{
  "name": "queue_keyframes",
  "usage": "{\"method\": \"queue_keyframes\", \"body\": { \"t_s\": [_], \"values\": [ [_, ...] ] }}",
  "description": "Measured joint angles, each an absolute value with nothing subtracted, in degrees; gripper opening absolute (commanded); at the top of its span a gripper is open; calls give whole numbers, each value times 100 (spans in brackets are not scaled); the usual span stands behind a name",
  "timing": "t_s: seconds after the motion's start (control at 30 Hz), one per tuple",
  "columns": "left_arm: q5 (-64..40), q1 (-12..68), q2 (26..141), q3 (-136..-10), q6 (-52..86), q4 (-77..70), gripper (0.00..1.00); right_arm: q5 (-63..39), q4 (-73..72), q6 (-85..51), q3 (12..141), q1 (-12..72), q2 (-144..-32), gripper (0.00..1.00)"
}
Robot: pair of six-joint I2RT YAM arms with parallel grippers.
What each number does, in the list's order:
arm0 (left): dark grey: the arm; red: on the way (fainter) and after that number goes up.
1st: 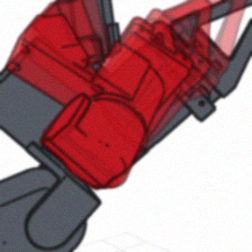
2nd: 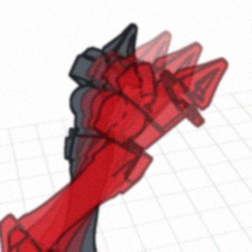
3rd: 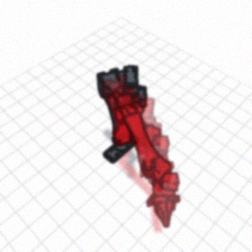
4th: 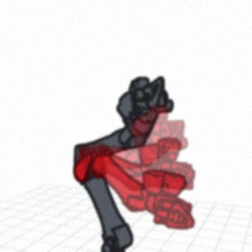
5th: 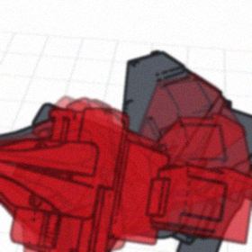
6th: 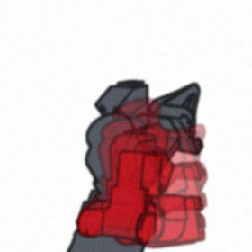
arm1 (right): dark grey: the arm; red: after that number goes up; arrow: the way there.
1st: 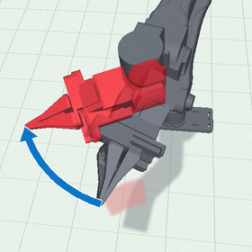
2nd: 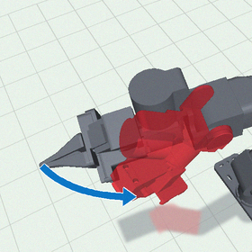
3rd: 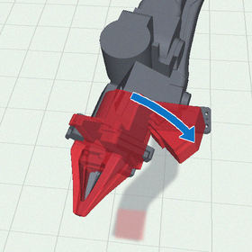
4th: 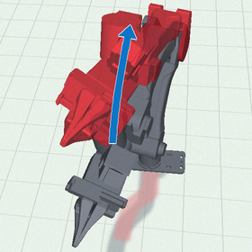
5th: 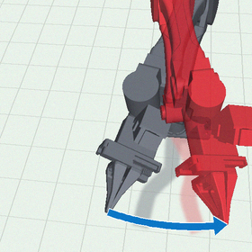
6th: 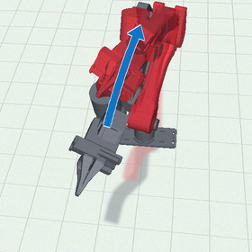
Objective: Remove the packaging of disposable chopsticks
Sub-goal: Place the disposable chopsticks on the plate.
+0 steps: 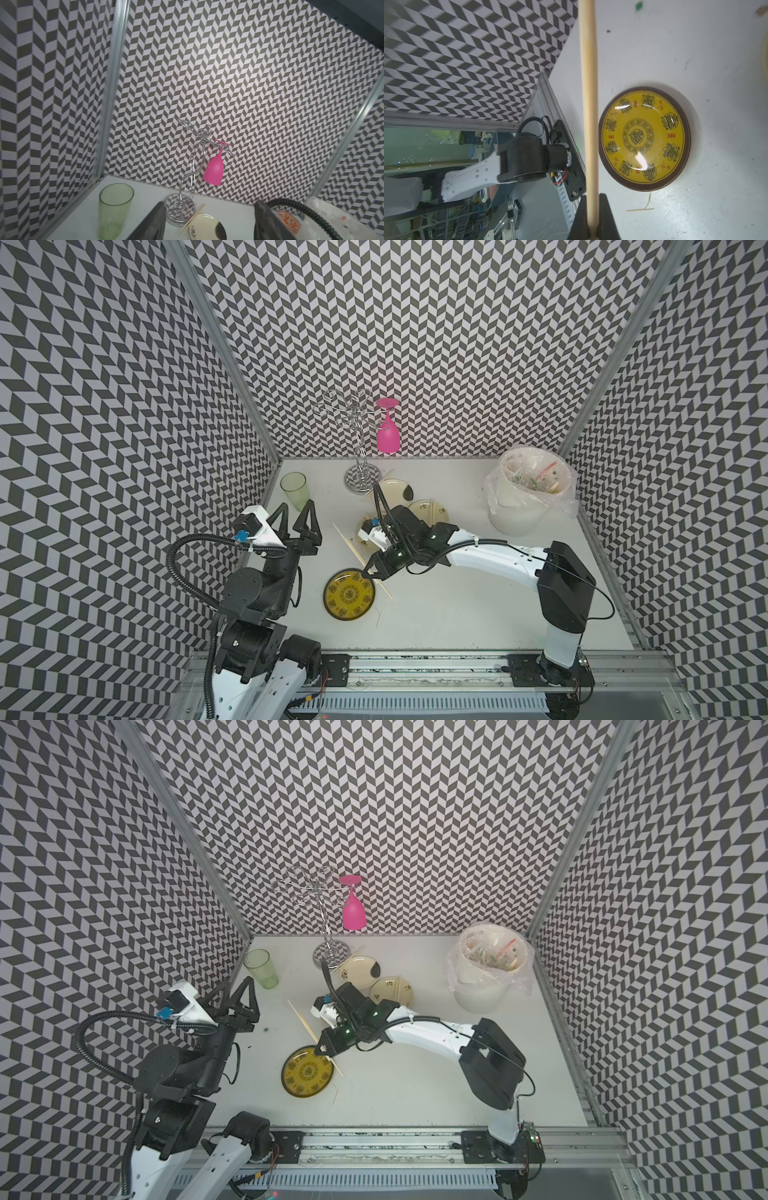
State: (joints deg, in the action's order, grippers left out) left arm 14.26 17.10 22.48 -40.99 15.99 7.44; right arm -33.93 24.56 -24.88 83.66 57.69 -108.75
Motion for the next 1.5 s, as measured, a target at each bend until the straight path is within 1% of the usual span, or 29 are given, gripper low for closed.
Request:
{"method": "queue_keyframes", "body": {
  "t_s": [0.23,0.37,0.57,0.6,0.73,0.83,0.93,1.07,1.17,1.27,1.33,1.4,1.47,1.5],
  "values": [
    [1826,1710,1979,-3511,1306,854,68,-3284,2880,-2445,8897,6084,-11784,0],
    [1844,1682,1957,-3472,1223,862,68,-3197,3083,-2423,9437,6215,-12307,0],
    [1839,1632,1894,-3472,1153,860,68,-3100,3295,-2403,9835,6263,-12726,0],
    [1839,1621,1894,-3470,1153,860,67,-3085,3317,-2401,9859,6263,-12763,0],
    [1874,1601,2034,-3481,1367,930,61,-2993,3454,-2403,10005,6263,-12925,0],
    [1802,1597,2554,-3789,1789,1542,52,-2884,3546,-2405,10082,6259,-12999,0],
    [1522,1597,3347,-4491,2165,2460,45,-2825,3592,-2408,10099,6261,-13006,0],
    [1208,1597,4191,-5463,2655,3870,43,-2764,3638,-2403,10101,6263,-13006,0],
    [895,1597,4482,-5883,2934,4821,41,-2718,3645,-2401,10099,6261,-13006,0],
    [631,1597,4469,-6055,3240,5540,42,-2720,3645,-2397,10099,6261,-13008,0],
    [458,1597,4274,-5970,3459,5793,38,-2744,3642,-2383,10099,6261,-13013,0],
    [283,1597,3931,-5647,3726,5896,38,-2788,3636,-2377,10099,6261,-13013,0],
    [86,1597,3531,-5177,4036,6080,42,-2803,3605,-2368,10099,6261,-13015,0],
    [16,1597,3395,-5000,4174,6167,41,-2805,3594,-2362,10099,6261,-13015,0]
  ]
}}
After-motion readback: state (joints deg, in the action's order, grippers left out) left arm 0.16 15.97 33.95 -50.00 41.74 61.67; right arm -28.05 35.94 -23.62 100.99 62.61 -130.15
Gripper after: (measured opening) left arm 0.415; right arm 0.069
